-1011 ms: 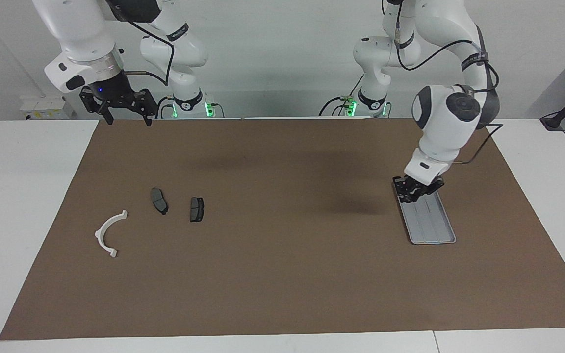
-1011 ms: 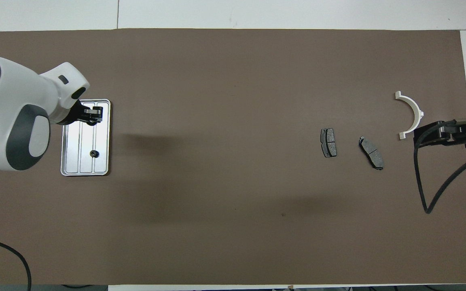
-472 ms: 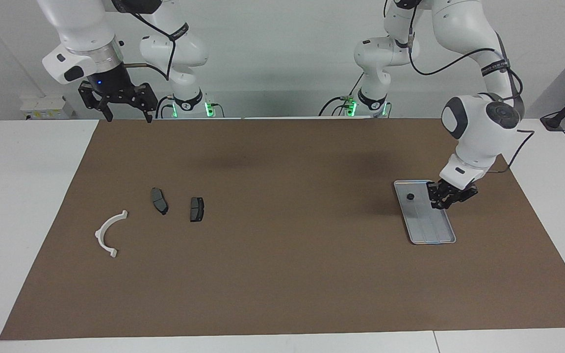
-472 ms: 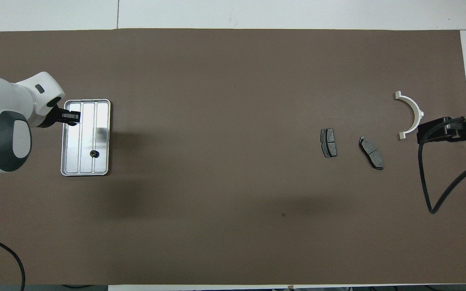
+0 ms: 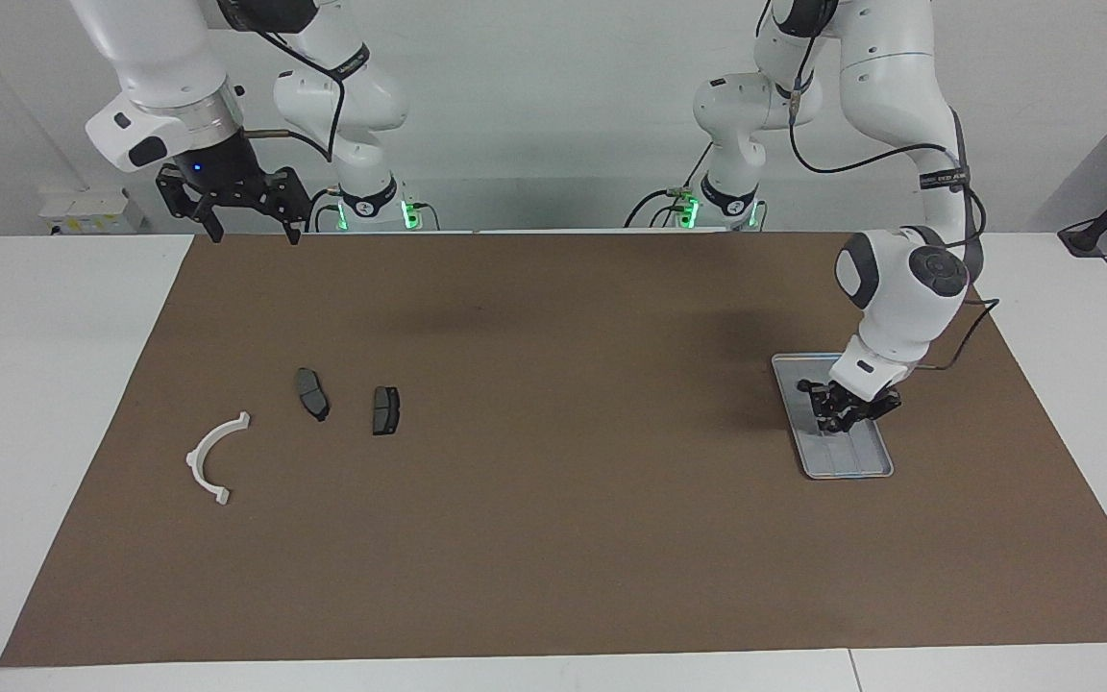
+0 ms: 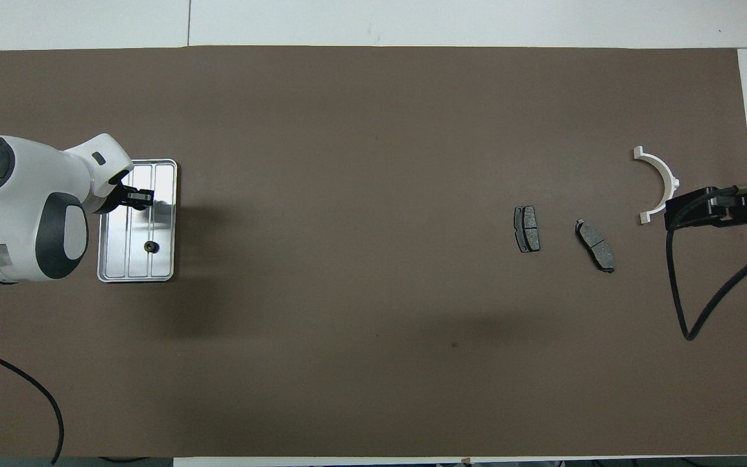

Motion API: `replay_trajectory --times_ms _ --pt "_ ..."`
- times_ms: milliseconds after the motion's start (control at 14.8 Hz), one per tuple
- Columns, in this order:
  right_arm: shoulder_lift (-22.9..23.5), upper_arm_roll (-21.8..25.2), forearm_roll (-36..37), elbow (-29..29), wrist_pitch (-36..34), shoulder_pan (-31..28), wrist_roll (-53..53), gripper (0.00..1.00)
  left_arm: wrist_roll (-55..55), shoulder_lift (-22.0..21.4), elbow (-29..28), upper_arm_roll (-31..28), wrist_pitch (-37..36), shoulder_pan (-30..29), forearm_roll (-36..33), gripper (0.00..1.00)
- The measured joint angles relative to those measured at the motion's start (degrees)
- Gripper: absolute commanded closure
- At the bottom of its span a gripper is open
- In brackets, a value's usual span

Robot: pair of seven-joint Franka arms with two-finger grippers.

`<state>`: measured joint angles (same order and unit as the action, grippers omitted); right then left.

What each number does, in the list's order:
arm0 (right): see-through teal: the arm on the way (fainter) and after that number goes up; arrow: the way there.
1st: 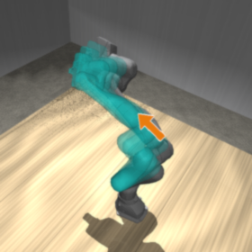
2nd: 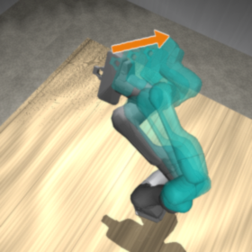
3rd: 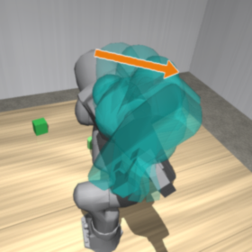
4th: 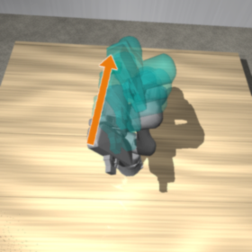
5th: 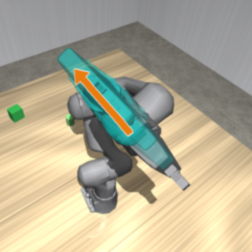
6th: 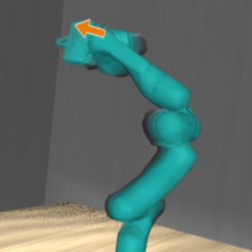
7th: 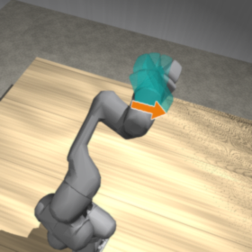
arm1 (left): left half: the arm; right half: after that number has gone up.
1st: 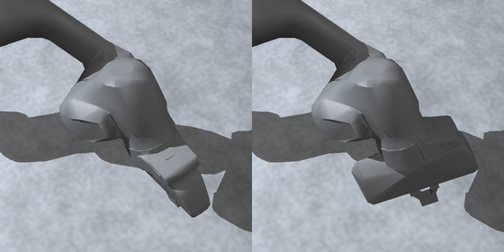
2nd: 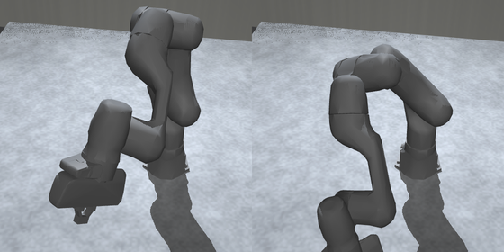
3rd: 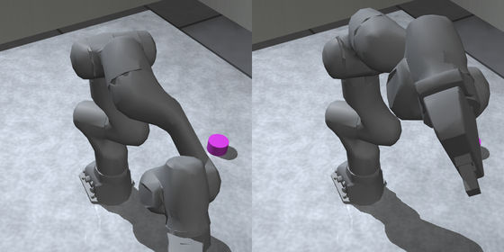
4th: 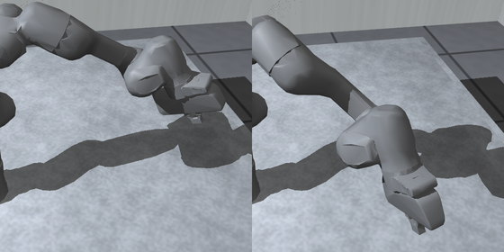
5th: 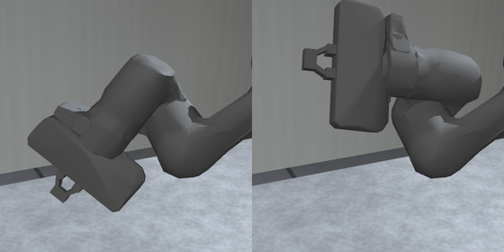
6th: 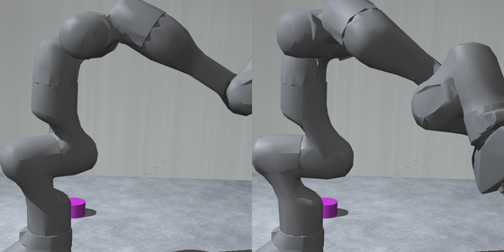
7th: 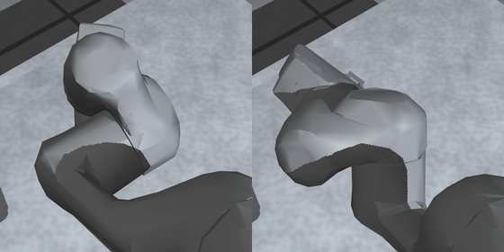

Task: Pick bearing gear from pile to tray
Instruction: 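Carry the ring into the silver tray and open the left gripper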

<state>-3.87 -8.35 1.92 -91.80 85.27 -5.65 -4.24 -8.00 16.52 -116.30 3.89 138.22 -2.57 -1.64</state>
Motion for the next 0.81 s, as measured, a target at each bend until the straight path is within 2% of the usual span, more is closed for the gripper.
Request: replay_trajectory --times_ms 202,270,337,404,472,809 --pt "0.00 0.00 0.00 0.00 0.00 0.06 0.00 0.00 0.06 0.10 -1.19 0.01 1.62 0.00 0.00 1.00" --pt "0.00 0.00 -0.02 0.00 0.00 0.06 0.00 0.00 0.07 0.10 -1.67 0.01 2.03 0.00 0.00 0.89" --pt "0.00 0.00 -0.24 0.00 0.00 0.06 0.00 0.00 0.08 0.10 -2.14 0.01 2.50 0.00 0.00 0.23" --pt "0.00 0.00 -0.81 0.00 0.00 0.06 0.00 0.00 0.08 0.05 -2.38 0.02 2.85 0.00 0.00 0.03" --pt "0.00 0.00 -1.23 0.00 0.00 0.06 0.00 0.00 0.08 0.06 -2.49 0.04 2.91 0.00 0.00 0.00" --pt "0.00 0.00 -1.59 0.00 0.00 0.06 0.00 0.00 0.07 -0.05 -1.12 0.00 0.58 -0.02 0.00 0.00"
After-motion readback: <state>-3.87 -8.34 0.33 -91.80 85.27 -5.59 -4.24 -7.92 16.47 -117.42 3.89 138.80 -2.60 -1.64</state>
